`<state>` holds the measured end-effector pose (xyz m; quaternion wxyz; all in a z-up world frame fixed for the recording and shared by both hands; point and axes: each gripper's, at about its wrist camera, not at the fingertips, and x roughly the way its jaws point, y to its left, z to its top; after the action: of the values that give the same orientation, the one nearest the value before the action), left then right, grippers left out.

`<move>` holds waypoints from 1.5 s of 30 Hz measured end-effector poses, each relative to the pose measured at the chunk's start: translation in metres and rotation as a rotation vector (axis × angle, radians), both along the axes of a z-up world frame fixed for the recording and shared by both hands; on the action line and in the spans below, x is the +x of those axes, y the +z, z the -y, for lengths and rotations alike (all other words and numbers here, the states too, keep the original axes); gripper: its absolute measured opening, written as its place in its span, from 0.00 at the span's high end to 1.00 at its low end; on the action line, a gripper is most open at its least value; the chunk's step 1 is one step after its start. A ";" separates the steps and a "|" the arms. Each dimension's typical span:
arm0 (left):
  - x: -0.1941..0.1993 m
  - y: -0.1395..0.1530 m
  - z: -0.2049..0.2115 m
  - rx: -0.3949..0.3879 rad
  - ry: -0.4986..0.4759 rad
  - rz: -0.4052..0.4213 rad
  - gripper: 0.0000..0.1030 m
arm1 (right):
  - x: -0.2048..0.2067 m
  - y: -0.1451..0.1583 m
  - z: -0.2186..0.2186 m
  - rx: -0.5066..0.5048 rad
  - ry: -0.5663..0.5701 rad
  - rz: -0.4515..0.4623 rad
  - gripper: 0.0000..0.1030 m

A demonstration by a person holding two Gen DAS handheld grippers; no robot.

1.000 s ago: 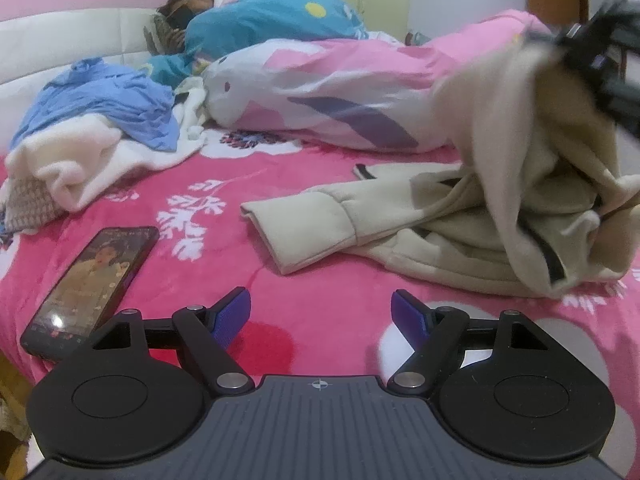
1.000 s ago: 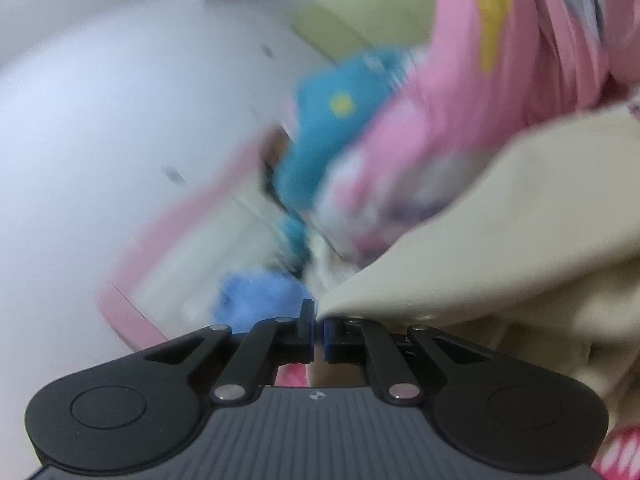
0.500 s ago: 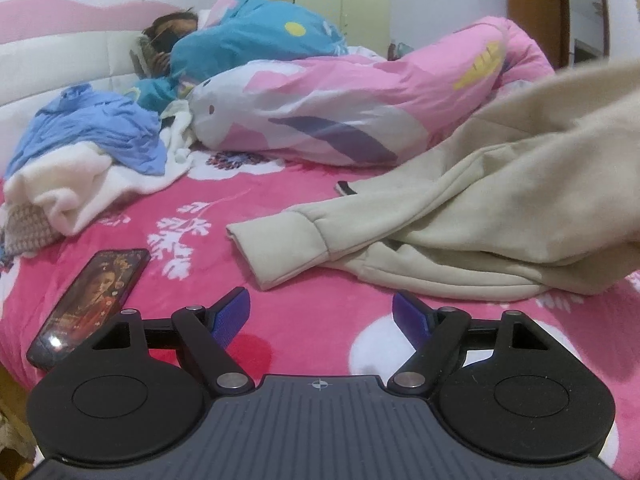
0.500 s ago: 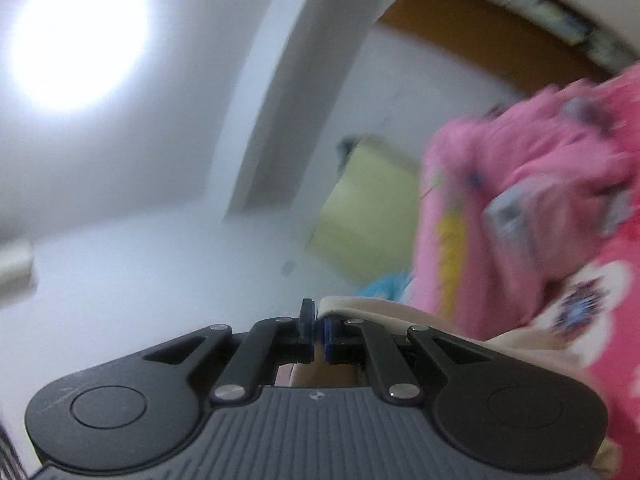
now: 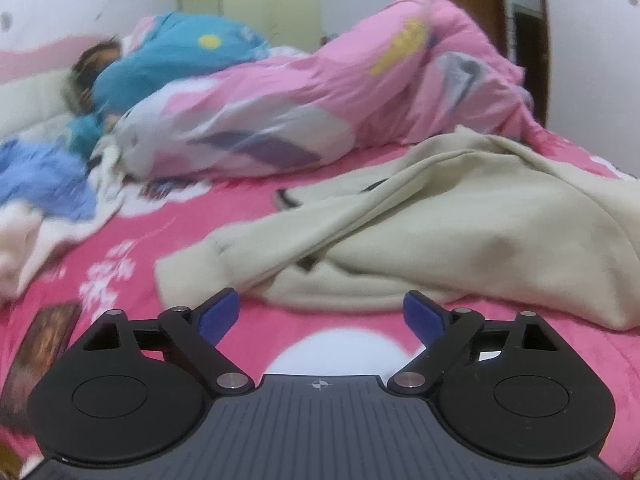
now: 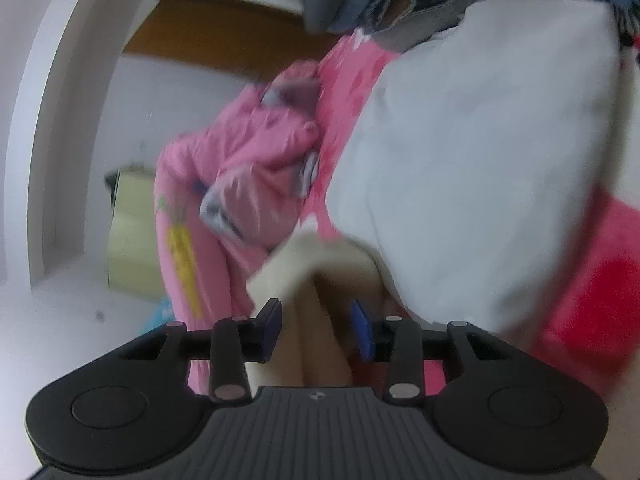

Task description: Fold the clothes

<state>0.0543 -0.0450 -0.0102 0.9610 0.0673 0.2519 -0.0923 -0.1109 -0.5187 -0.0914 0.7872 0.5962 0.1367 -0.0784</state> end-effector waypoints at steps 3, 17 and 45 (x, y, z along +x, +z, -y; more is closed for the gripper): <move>0.003 0.003 0.012 0.018 -0.033 0.021 0.07 | -0.013 0.018 -0.012 -0.142 0.057 -0.044 0.35; -0.031 -0.013 0.078 0.194 -0.421 0.116 0.07 | 0.087 0.002 -0.086 -0.205 0.411 -0.016 0.87; -0.094 0.121 0.054 -0.081 -0.386 0.701 0.66 | 0.053 0.244 -0.127 -0.403 0.702 0.785 0.90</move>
<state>-0.0396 -0.0991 0.1112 0.9556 0.1026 -0.1123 -0.2524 -0.0579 -0.3913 0.1530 0.8564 0.3372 0.0061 0.3910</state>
